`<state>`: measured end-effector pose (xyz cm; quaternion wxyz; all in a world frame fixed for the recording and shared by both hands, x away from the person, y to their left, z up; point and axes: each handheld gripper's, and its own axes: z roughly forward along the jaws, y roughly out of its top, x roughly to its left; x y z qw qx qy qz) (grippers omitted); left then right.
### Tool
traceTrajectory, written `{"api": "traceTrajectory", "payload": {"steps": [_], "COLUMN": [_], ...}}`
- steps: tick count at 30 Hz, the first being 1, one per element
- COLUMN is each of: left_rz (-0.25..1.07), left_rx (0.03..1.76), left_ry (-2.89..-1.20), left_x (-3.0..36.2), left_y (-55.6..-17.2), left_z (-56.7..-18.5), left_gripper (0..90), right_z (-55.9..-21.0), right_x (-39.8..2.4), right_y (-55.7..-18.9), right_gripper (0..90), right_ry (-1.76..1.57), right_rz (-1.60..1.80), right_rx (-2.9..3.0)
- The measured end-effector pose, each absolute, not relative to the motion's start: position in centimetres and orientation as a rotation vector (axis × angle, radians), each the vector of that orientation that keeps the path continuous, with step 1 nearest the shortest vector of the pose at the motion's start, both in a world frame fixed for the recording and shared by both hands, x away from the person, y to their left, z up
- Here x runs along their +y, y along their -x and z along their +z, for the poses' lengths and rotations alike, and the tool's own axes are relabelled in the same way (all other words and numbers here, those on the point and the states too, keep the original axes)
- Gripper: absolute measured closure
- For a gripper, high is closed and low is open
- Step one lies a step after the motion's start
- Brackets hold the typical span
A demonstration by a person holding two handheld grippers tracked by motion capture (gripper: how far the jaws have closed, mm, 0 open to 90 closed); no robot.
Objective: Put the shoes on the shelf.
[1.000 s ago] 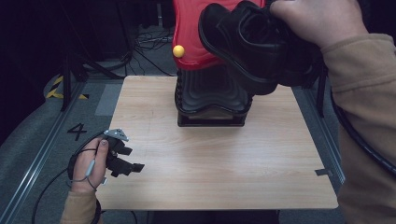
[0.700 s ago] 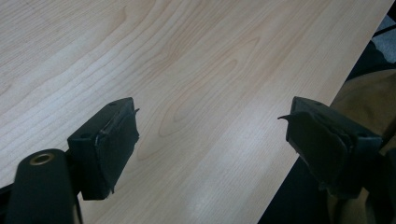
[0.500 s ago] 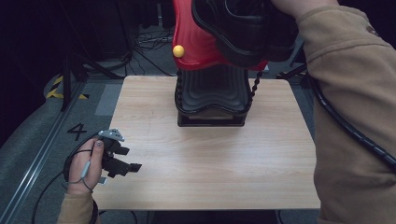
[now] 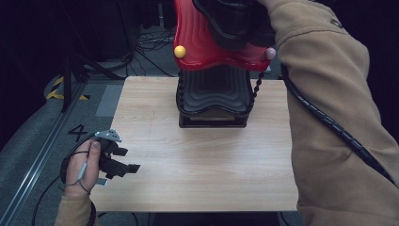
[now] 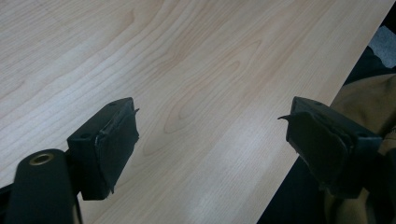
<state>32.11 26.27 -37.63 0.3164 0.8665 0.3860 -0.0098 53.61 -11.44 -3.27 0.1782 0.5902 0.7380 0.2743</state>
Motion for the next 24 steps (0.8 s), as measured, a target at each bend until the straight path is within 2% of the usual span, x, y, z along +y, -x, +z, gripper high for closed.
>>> {"api": "traceTrajectory", "payload": {"steps": [24], "left_rz": [-0.022], "left_rx": [1.019], "left_ry": [-2.274], "left_x": [26.5], "left_y": [-32.0], "left_z": [-37.5], "left_gripper": [17.1], "right_z": [-7.8], "right_x": [-9.3], "right_y": [-56.7], "right_gripper": [81.1], "right_ry": [-1.705], "right_rz": [0.822], "right_rx": [1.952]}}
